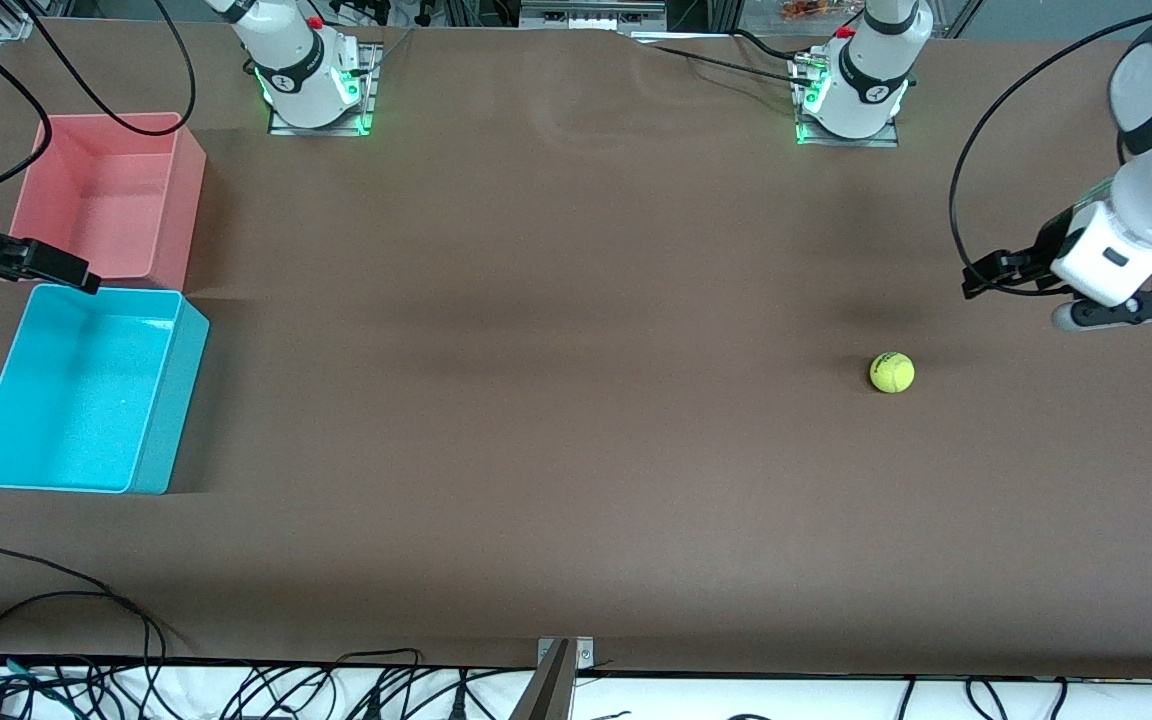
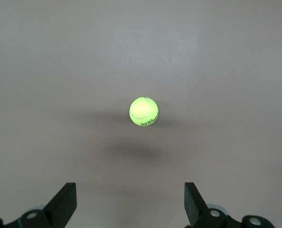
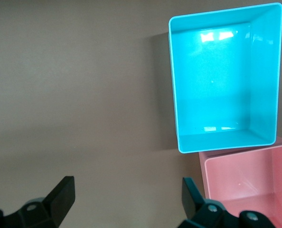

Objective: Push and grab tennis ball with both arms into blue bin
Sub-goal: 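Lower the left gripper beside the tennis ball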

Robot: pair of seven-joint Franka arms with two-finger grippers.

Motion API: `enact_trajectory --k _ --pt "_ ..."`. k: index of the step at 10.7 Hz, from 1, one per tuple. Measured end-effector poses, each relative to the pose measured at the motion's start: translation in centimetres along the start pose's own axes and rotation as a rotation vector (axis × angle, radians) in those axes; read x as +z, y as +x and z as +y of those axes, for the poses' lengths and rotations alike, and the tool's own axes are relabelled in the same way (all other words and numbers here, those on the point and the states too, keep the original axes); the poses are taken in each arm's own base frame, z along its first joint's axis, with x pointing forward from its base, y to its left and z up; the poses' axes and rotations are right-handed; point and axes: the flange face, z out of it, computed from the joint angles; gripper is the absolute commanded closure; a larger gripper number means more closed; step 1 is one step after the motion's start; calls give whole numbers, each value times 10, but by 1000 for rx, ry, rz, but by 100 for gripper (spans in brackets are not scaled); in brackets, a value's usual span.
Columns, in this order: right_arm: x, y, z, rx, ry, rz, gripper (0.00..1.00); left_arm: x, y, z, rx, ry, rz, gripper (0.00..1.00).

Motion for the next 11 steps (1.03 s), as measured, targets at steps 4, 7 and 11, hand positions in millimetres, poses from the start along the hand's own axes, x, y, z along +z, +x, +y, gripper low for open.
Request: enact_trajectory --k 4,7,11 --pt "0 0 0 0 0 0 0 56 -4 -1 2 -4 31 1" --pt "1 0 0 0 0 -1 0 79 -8 -1 36 -4 35 71" --pt "5 2 0 0 -1 -8 0 100 -14 -3 399 5 21 100"
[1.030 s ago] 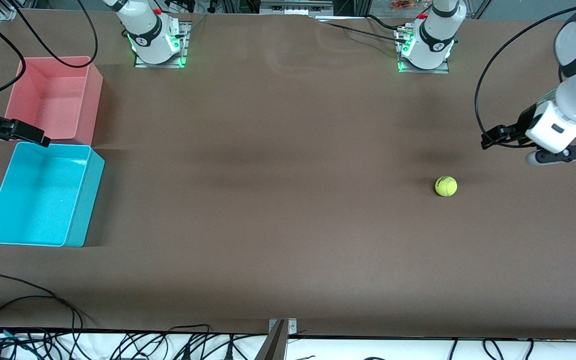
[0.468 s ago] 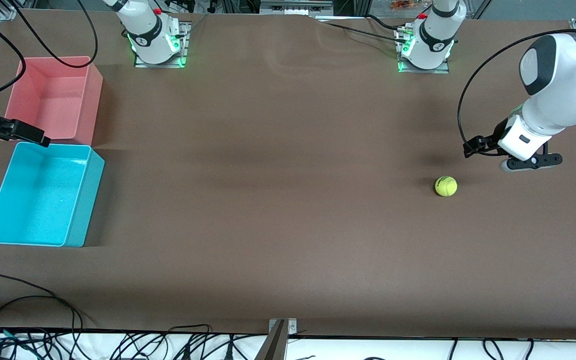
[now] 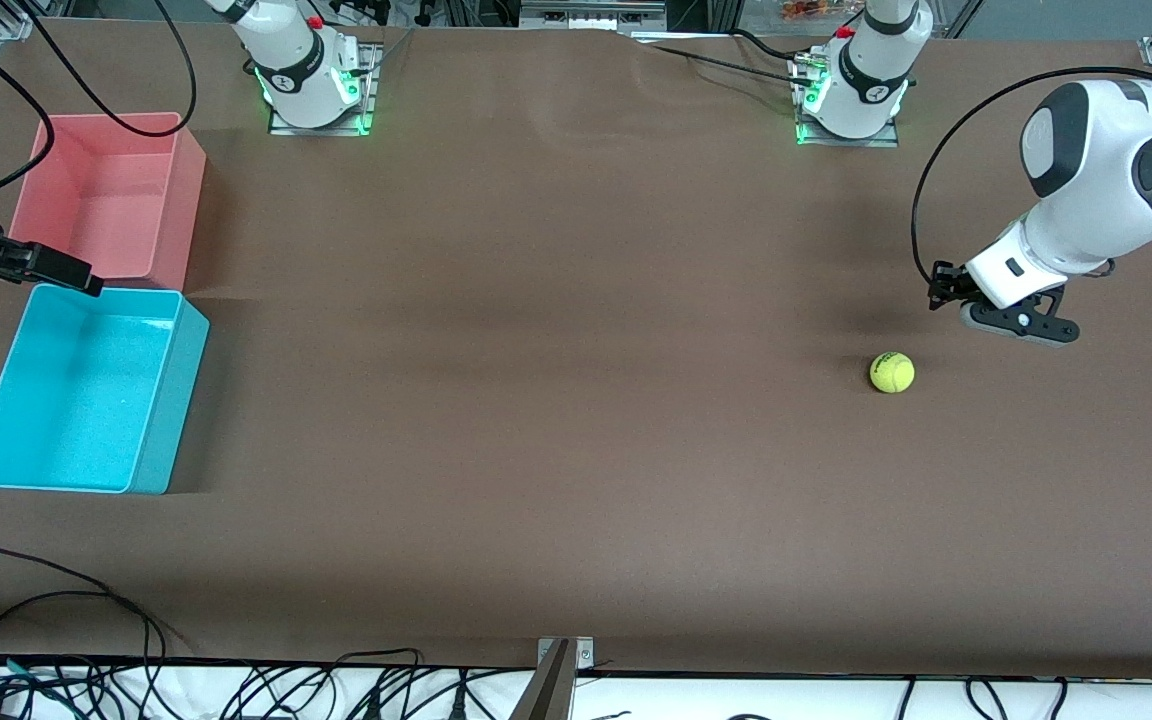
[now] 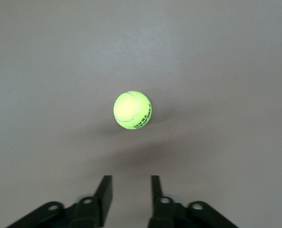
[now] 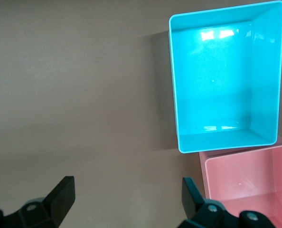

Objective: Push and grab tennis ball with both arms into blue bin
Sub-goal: 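Lower the left gripper beside the tennis ball, then push the tennis ball with the left gripper toward the blue bin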

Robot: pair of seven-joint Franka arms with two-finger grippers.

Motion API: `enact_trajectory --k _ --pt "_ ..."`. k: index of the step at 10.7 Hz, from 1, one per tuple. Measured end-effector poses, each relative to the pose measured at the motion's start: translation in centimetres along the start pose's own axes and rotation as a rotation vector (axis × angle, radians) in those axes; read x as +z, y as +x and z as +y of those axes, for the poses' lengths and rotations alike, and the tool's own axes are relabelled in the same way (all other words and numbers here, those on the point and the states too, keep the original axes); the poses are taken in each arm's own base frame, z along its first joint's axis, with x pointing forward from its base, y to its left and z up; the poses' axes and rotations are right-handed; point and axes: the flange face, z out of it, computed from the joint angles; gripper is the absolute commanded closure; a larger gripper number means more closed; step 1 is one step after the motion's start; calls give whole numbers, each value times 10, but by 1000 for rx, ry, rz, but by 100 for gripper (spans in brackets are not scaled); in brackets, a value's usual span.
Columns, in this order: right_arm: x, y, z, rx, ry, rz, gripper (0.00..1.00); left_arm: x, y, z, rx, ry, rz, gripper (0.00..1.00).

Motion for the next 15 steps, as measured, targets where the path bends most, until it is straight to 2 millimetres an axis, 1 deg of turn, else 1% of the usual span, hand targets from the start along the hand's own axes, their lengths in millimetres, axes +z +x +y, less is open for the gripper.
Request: enact_trajectory --k 1,3,4,5,6,7,9,12,15 --pt "0 0 0 0 0 0 0 6 -3 -2 74 -3 -8 100" --pt "0 0 0 0 0 0 0 23 -10 -3 175 -15 -38 100" --pt "0 0 0 0 0 -1 0 31 -10 -9 274 -11 -24 100" --pt "0 0 0 0 0 -1 0 37 -9 -22 394 4 9 100" --pt "0 0 0 0 0 -1 0 45 -9 -37 486 17 30 100" --pt "0 0 0 0 0 -1 0 53 -9 -46 552 24 36 100" --pt "1 0 0 0 0 -1 0 68 -3 -50 673 41 49 100" --pt "1 0 0 0 0 -1 0 99 5 -52 819 57 52 100" --pt "1 0 0 0 0 -2 0 121 12 -54 961 142 18 100"
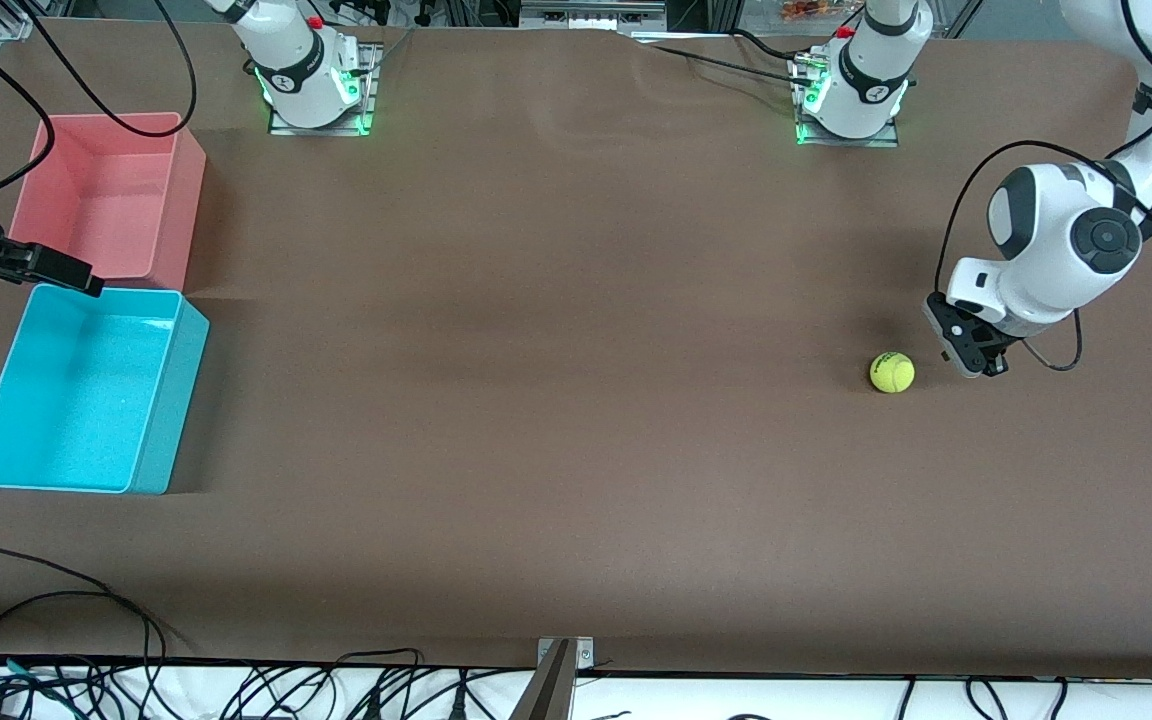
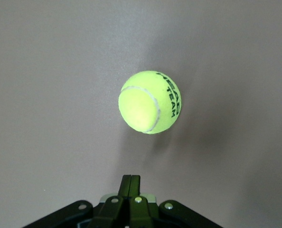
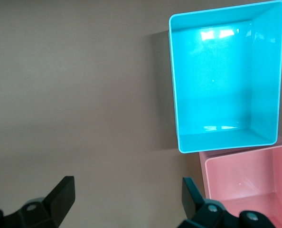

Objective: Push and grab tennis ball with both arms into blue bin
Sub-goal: 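Push the tennis ball with the left gripper toward the blue bin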

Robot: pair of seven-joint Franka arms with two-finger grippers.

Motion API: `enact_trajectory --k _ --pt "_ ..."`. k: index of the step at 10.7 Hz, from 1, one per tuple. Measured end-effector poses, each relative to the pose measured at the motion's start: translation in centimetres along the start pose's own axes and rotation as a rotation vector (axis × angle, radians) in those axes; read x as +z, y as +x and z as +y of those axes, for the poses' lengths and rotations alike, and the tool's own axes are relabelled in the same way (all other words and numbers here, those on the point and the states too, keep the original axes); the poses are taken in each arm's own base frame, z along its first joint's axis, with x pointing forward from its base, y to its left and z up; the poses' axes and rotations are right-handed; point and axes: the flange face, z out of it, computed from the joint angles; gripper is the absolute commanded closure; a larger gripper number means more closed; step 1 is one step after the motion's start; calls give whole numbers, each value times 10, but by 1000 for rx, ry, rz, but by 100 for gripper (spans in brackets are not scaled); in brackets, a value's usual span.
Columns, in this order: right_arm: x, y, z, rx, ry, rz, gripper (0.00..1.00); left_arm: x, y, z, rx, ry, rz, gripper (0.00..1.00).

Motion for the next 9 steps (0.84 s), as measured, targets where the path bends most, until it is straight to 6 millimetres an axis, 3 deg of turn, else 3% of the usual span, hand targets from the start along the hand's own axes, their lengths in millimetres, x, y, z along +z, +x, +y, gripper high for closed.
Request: enact_trajectory --k 5,9 --pt "0 0 0 0 0 0 0 25 -22 -11 109 32 -11 100" --pt "0 0 0 0 0 -1 0 35 -14 -22 103 37 -2 100"
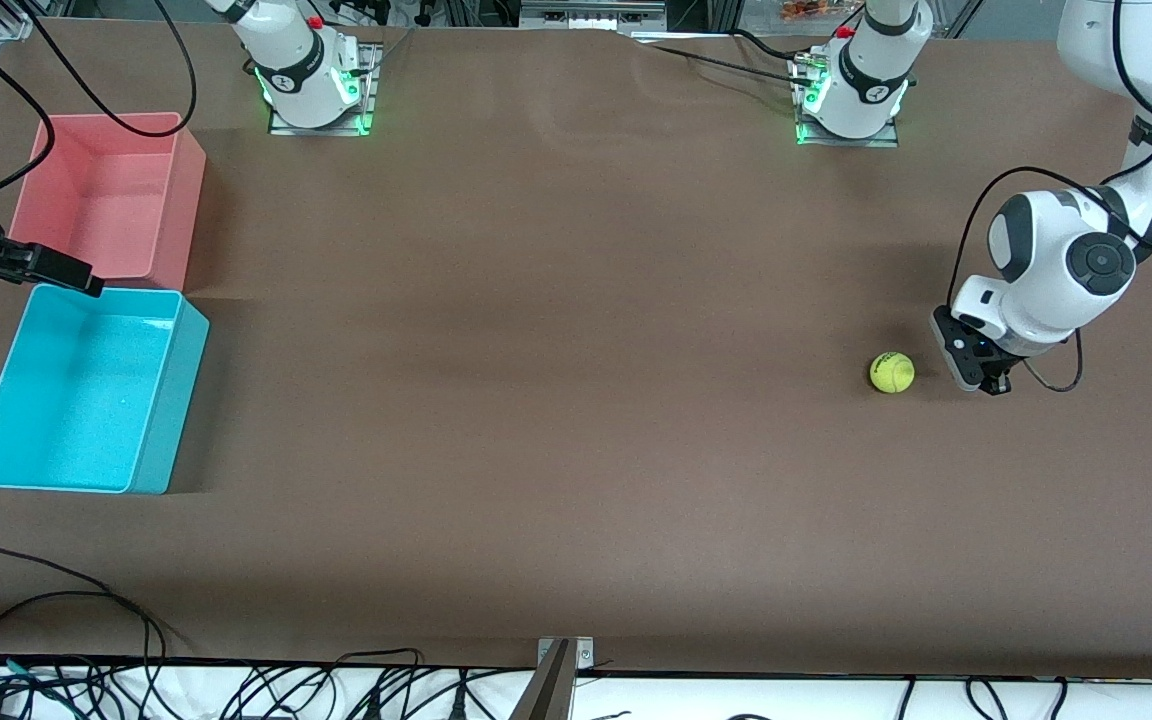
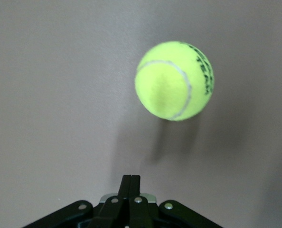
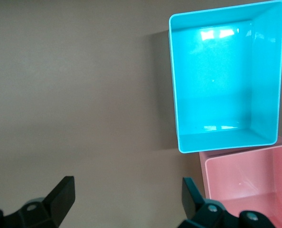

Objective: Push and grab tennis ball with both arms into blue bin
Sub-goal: 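Push the tennis ball with the left gripper toward the blue bin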

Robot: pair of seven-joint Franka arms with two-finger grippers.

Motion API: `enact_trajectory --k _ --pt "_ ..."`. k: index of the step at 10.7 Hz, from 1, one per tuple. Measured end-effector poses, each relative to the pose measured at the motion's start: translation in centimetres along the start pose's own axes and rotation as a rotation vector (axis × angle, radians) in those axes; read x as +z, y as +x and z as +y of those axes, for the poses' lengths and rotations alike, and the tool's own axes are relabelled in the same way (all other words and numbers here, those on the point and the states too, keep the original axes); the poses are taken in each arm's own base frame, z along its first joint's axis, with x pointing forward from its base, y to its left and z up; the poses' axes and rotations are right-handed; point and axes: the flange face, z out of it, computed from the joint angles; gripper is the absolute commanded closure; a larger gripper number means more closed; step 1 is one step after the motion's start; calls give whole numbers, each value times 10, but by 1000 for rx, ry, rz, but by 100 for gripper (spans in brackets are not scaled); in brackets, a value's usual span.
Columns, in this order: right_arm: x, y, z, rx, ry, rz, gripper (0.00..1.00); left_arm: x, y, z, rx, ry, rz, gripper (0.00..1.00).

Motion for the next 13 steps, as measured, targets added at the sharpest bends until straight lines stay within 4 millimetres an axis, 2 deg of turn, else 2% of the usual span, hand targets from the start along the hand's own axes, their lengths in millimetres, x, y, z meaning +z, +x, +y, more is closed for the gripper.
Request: enact_trajectory --k 3,7,11,12,13 --pt "4 2 0 0 -1 -8 0 9 8 -6 -25 -2 22 100" --pt "7 3 0 1 -1 -12 0 22 24 -1 -53 -30 51 100" --pt "7 3 0 1 -1 -11 0 32 28 3 -92 -54 72 100" --pt "7 3 0 1 -1 -11 0 37 37 7 -108 -69 89 100" --pt "7 3 0 1 -1 -11 0 42 56 13 -92 -83 102 100"
